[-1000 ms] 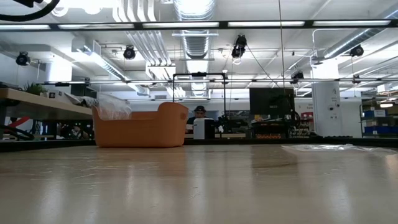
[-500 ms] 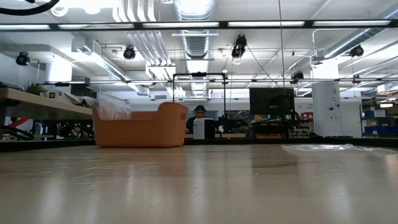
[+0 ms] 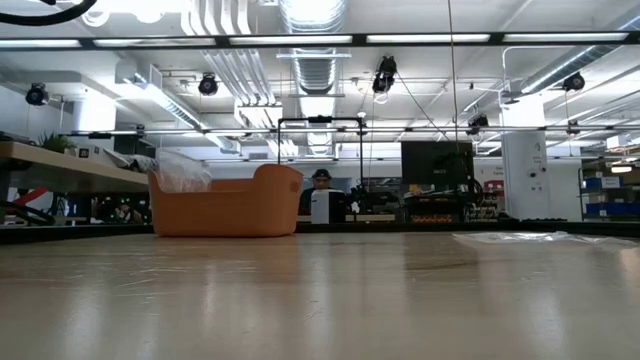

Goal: Roll bandage
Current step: Roll the white bandage

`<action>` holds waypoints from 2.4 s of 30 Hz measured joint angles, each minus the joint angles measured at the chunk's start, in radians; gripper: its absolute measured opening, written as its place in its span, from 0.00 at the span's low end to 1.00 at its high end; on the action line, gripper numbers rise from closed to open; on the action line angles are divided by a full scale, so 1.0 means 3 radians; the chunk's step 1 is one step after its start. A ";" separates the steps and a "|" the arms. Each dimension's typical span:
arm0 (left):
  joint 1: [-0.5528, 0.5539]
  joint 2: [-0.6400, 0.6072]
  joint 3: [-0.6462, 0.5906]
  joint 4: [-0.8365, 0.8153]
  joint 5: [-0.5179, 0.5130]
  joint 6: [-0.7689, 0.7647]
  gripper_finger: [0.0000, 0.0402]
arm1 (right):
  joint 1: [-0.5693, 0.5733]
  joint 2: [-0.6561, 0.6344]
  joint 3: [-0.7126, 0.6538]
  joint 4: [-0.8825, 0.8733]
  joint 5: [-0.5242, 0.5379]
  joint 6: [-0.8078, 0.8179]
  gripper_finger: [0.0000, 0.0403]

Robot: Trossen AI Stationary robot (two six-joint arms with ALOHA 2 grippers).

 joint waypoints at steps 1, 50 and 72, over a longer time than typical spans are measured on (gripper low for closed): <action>-0.0003 0.0000 -0.0001 -0.0004 0.0000 0.0010 0.46 | 0.0008 0.0000 0.0000 0.0000 -0.0003 0.0003 0.22; 0.0002 0.0000 -0.0006 -0.0232 -0.0002 -0.0033 0.45 | -0.0001 0.0062 -0.0074 -0.0061 0.0291 0.0088 0.22; -0.0002 0.0001 0.0007 -0.0171 -0.0182 -0.0202 0.21 | 0.0002 0.0036 -0.0080 -0.0112 0.0364 0.0026 0.22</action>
